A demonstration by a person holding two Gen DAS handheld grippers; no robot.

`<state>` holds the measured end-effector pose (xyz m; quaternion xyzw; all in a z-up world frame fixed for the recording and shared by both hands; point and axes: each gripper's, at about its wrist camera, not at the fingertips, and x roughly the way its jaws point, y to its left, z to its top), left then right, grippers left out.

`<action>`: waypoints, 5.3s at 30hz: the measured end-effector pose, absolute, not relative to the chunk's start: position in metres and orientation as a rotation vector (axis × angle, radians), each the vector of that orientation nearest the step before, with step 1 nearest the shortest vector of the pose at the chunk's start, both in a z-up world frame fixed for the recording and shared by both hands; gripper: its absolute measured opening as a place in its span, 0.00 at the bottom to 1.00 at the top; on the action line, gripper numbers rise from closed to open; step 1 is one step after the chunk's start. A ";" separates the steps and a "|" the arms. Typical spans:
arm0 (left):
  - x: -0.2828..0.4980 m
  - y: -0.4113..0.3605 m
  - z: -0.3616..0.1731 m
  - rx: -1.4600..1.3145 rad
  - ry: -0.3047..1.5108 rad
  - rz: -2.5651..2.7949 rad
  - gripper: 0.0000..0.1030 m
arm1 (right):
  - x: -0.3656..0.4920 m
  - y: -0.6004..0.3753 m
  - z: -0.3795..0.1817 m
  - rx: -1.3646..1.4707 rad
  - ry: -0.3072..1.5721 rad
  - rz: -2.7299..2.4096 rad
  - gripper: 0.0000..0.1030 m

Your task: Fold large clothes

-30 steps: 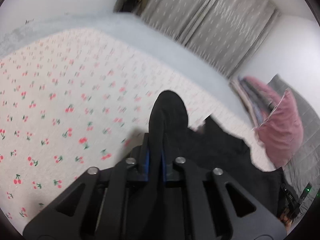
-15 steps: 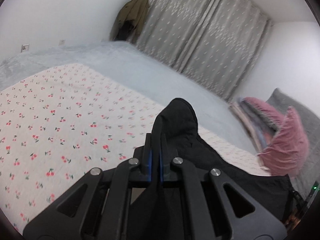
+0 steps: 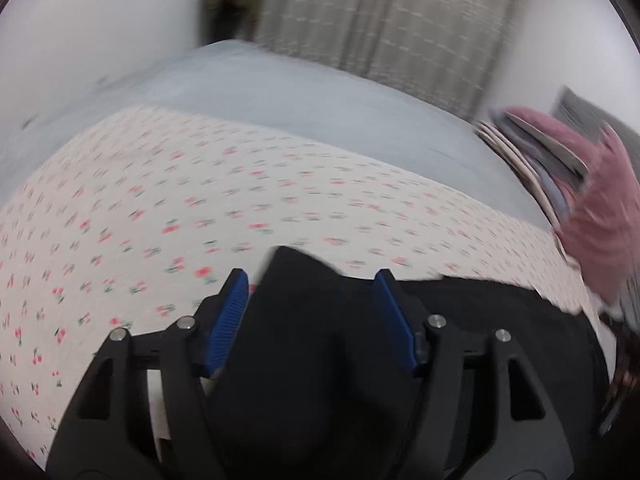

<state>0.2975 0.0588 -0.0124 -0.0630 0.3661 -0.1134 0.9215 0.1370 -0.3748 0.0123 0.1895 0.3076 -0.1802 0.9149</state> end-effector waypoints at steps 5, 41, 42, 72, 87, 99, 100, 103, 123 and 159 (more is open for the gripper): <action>0.299 0.012 -0.027 -0.135 0.834 -0.405 0.77 | 0.175 -0.298 0.001 0.380 0.763 -0.105 0.59; 0.092 0.094 -0.028 -0.279 0.972 -0.399 0.82 | -0.042 -0.276 -0.026 0.560 0.799 -0.137 0.73; 0.089 0.105 -0.023 -0.286 0.961 -0.359 0.82 | -0.047 -0.274 -0.021 0.537 0.798 -0.161 0.73; 0.077 0.142 -0.078 -0.789 1.103 -0.237 0.83 | -0.032 -0.178 -0.012 0.222 0.739 -0.216 0.79; 0.113 0.165 -0.062 -0.849 0.962 -0.189 0.27 | -0.011 -0.160 -0.005 0.217 0.703 -0.194 0.79; 0.114 0.206 -0.073 -0.897 0.977 -0.107 0.49 | -0.017 -0.159 0.013 0.303 0.648 -0.107 0.80; 0.115 0.211 -0.085 -0.948 0.994 -0.101 0.51 | -0.013 -0.160 0.010 0.311 0.663 -0.105 0.80; 0.112 0.224 -0.097 -1.067 0.949 -0.127 0.54 | -0.002 -0.159 0.000 0.340 0.707 -0.085 0.80; 0.072 0.282 -0.028 -0.990 0.686 -0.096 0.23 | 0.010 -0.105 0.010 0.379 0.632 0.050 0.73; 0.063 -0.057 0.001 0.211 0.602 -0.712 0.33 | 0.004 -0.288 -0.051 1.134 0.686 0.203 0.66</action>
